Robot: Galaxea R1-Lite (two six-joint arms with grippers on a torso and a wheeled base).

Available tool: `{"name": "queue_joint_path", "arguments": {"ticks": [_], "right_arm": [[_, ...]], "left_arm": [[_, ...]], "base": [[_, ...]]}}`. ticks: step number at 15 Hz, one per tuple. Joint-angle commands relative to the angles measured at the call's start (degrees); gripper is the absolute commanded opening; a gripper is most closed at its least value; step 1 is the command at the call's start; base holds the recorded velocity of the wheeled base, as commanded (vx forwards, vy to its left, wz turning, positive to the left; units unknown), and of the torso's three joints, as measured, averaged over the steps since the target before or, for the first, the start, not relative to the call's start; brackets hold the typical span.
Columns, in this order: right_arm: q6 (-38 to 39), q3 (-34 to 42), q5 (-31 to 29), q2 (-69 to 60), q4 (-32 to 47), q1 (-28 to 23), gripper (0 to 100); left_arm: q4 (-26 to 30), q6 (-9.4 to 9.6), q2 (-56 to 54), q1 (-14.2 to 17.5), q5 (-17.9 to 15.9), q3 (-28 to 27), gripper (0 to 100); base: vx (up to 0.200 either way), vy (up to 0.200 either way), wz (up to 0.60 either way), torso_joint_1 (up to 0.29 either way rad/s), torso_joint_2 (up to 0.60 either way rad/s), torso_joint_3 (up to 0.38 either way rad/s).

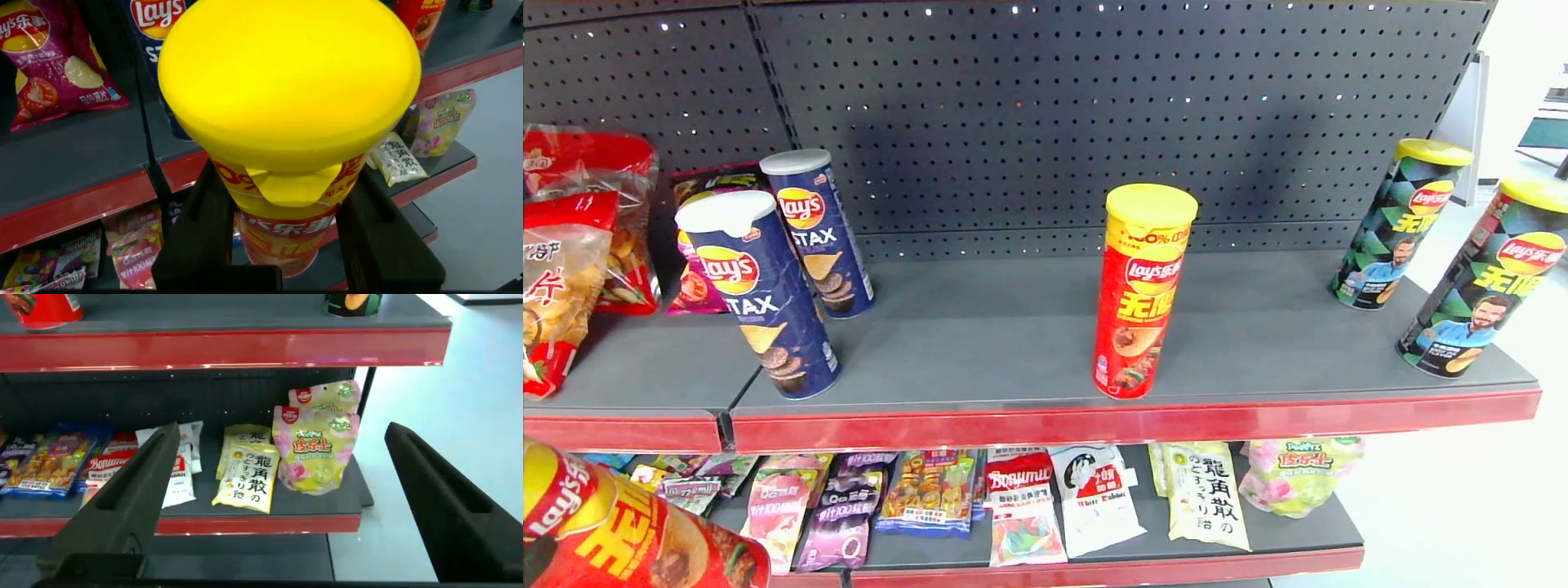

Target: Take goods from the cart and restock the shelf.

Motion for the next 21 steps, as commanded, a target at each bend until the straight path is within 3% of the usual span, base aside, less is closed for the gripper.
{"name": "queue_joint_path", "arguments": {"ticks": [1,4,8,14,15,17,21], "right_arm": [[-0.1,0.0,0.0,0.1,0.0,0.0,100],[-0.1,0.0,0.0,0.1,0.0,0.0,100],[0.2,0.0,0.0,0.1,0.0,0.0,100],[0.2,0.0,0.0,0.1,0.0,0.0,100],[0.2,0.0,0.0,0.1,0.0,0.0,100],[0.2,0.0,0.0,0.1,0.0,0.0,100],[0.2,0.0,0.0,0.1,0.0,-0.1,100]], "left_arm": [[0.0,0.0,0.2,0.0,0.0,0.0,0],[-0.2,0.0,1.7,0.0,0.0,-0.2,0],[-0.2,0.0,5.8,-0.1,-0.2,-2.0,0],[-0.2,1.14,22.4,-1.0,-3.4,-14.4,0],[-0.7,2.63,26.7,-2.6,-3.6,-17.1,0],[-4.8,3.51,32.2,-6.0,-3.4,-17.7,0],[-20.5,3.16,45.0,-14.2,0.0,-18.2,0]], "base": [[0.0,0.0,-0.6,0.007,0.0,-0.002],[0.0,0.0,-0.6,0.001,0.0,0.002],[0.0,0.0,0.0,0.0,0.0,0.0],[0.0,0.0,0.0,0.0,0.0,0.0],[0.0,0.0,0.0,0.0,0.0,0.0],[0.0,0.0,0.0,0.0,0.0,0.0],[0.0,0.0,0.0,0.0,0.0,0.0]]}}
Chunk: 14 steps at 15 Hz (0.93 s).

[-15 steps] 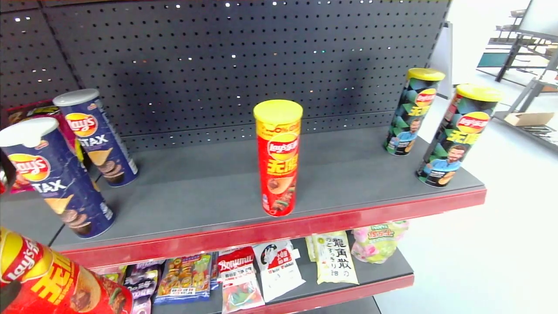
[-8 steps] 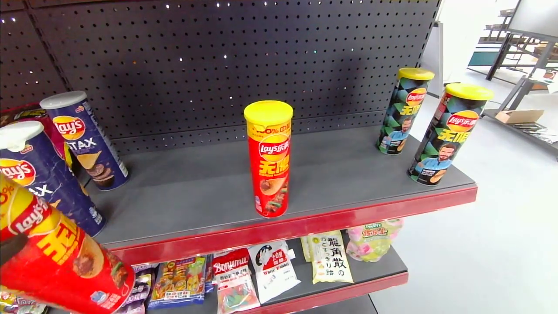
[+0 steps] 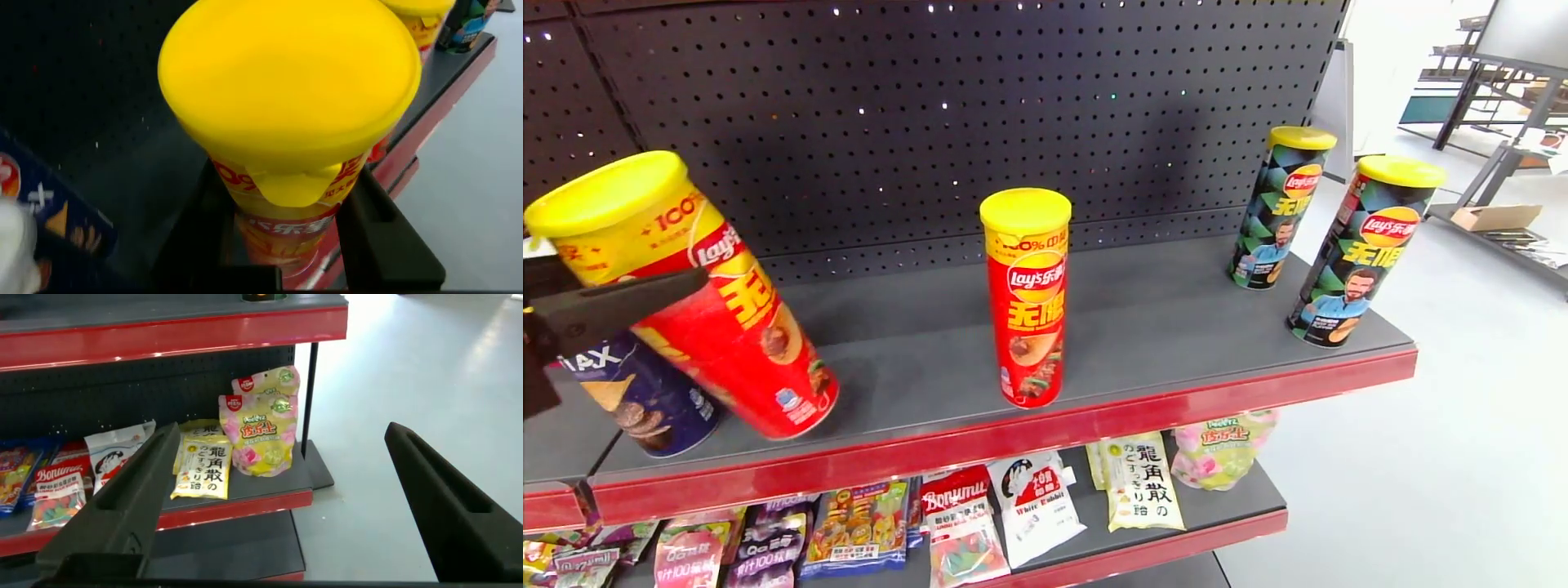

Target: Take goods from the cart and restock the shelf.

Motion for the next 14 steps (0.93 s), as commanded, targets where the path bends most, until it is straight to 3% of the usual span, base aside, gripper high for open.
{"name": "queue_joint_path", "arguments": {"ticks": [1,4,8,14], "right_arm": [[0.0,0.0,0.0,0.1,0.0,0.0,100],[0.0,0.0,0.0,0.1,0.0,0.0,100],[0.0,0.0,0.0,0.1,0.0,0.0,100],[0.0,0.0,0.0,0.1,0.0,0.0,100]], "left_arm": [[-6.8,-0.44,10.7,-6.2,2.3,-1.1,0],[-9.8,-0.27,18.7,-10.8,3.0,-5.3,0],[-10.3,-0.44,30.2,-16.1,2.9,-17.3,0],[-15.7,-0.09,40.0,-18.1,2.9,-23.3,0]], "base": [[0.0,0.0,0.0,0.0,0.0,0.0],[0.0,0.0,0.0,0.0,0.0,0.0],[0.0,0.0,0.0,0.0,0.0,0.0],[0.0,0.0,0.0,0.0,0.0,0.0]]}}
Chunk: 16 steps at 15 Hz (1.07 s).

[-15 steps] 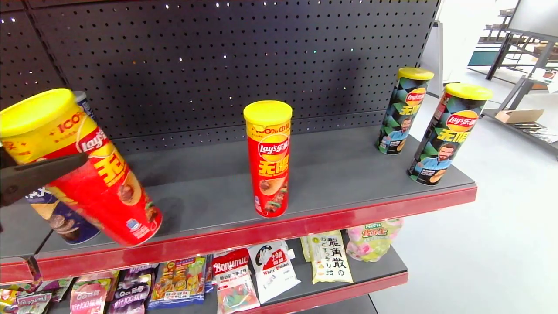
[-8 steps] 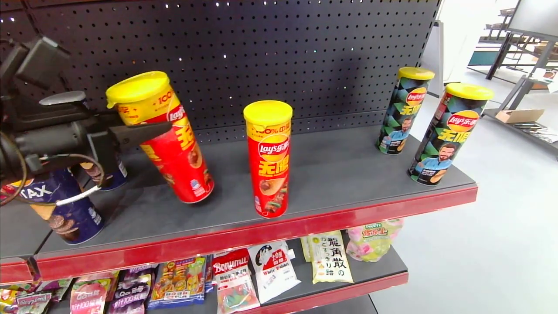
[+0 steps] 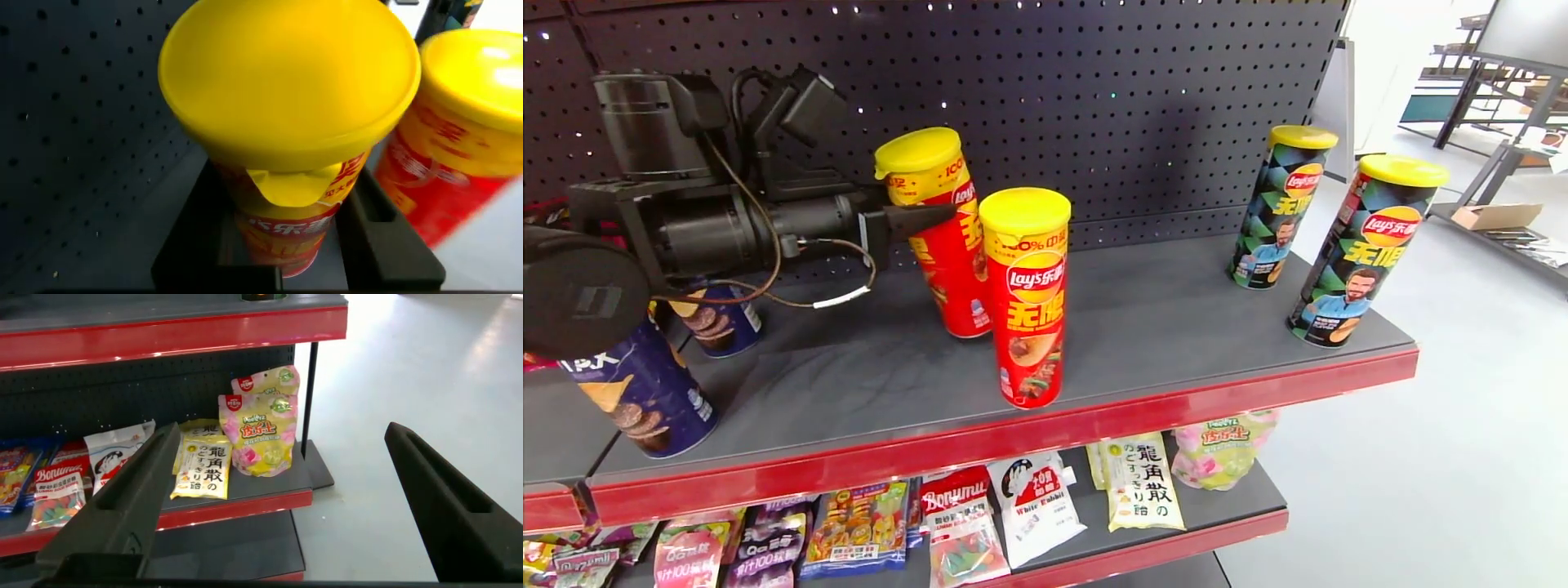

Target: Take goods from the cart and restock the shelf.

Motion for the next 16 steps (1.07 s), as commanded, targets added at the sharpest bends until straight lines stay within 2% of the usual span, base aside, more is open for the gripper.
{"name": "queue_joint_path", "arguments": {"ticks": [1,6,8,10,11,12,16], "right_arm": [[0.0,0.0,0.0,0.1,0.0,0.0,100],[0.0,0.0,0.0,0.1,0.0,0.0,100],[0.0,0.0,0.0,0.1,0.0,0.0,100],[0.0,0.0,0.0,0.1,0.0,0.0,100],[0.0,0.0,0.0,0.1,0.0,0.0,100],[0.0,0.0,0.0,0.1,0.0,0.0,100],[0.0,0.0,0.0,0.1,0.0,0.0,100]], "left_arm": [[-0.4,0.12,4.9,-0.2,0.0,-3.0,0],[-1.2,0.47,9.0,-1.2,-0.2,-7.6,0],[-1.2,0.56,10.7,-2.5,-0.2,-10.2,0],[-1.3,1.09,11.2,-2.7,-0.2,-10.7,0],[-1.3,2.49,11.6,-2.7,-0.2,-10.8,0],[-1.2,2.93,11.7,-2.7,-0.2,-10.8,0],[-1.0,2.93,11.9,-2.6,-0.2,-10.9,0]], "base": [[0.0,0.0,0.0,0.0,0.0,0.0],[0.0,0.0,0.0,0.0,0.0,0.0],[0.0,0.0,0.0,0.0,0.0,0.0],[0.0,0.0,0.0,0.0,0.0,0.0],[0.0,0.0,0.0,0.0,0.0,0.0],[0.0,0.0,0.0,0.0,0.0,0.0],[0.0,0.0,0.0,0.0,0.0,0.0]]}}
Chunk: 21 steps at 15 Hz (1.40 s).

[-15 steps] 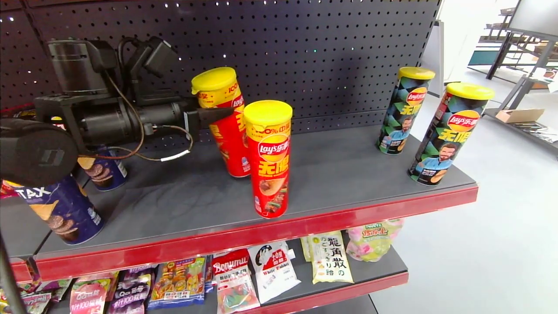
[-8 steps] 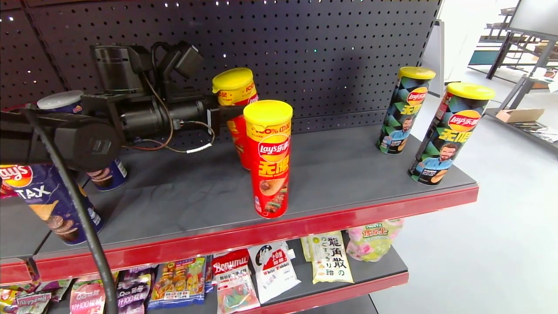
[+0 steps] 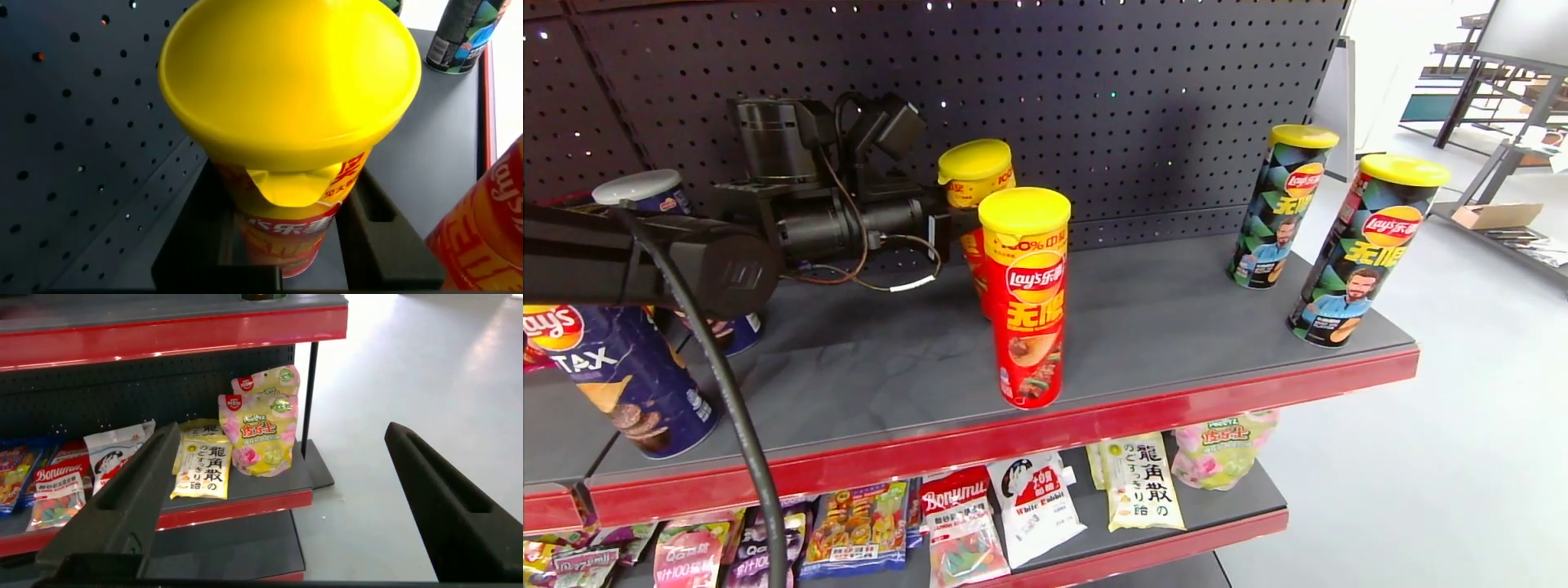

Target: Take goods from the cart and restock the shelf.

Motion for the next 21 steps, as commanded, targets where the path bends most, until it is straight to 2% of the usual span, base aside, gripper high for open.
{"name": "queue_joint_path", "arguments": {"ticks": [1,7,8,17,21], "right_arm": [[0.0,0.0,0.0,0.1,0.0,0.0,100],[0.0,0.0,0.0,0.1,0.0,0.0,100],[0.0,0.0,0.0,0.1,0.0,0.0,100],[0.0,0.0,0.0,0.1,0.0,0.0,100],[0.0,0.0,0.0,0.1,0.0,0.0,100]], "left_arm": [[0.0,-0.09,0.0,-0.2,-0.1,0.0,0],[0.1,0.17,0.6,-0.4,0.3,0.3,0],[0.1,0.17,0.8,-0.3,0.3,0.5,100],[0.9,0.52,0.7,-0.1,0.5,1.6,100],[0.8,0.43,-4.4,3.3,2.2,10.3,100]], "base": [[0.0,0.0,0.0,0.0,0.0,0.0],[0.0,0.0,0.0,0.0,0.0,0.0],[0.0,0.0,0.0,0.0,0.0,0.0],[0.0,0.0,0.0,0.0,0.0,0.0],[0.0,0.0,0.0,0.0,0.0,0.0]]}}
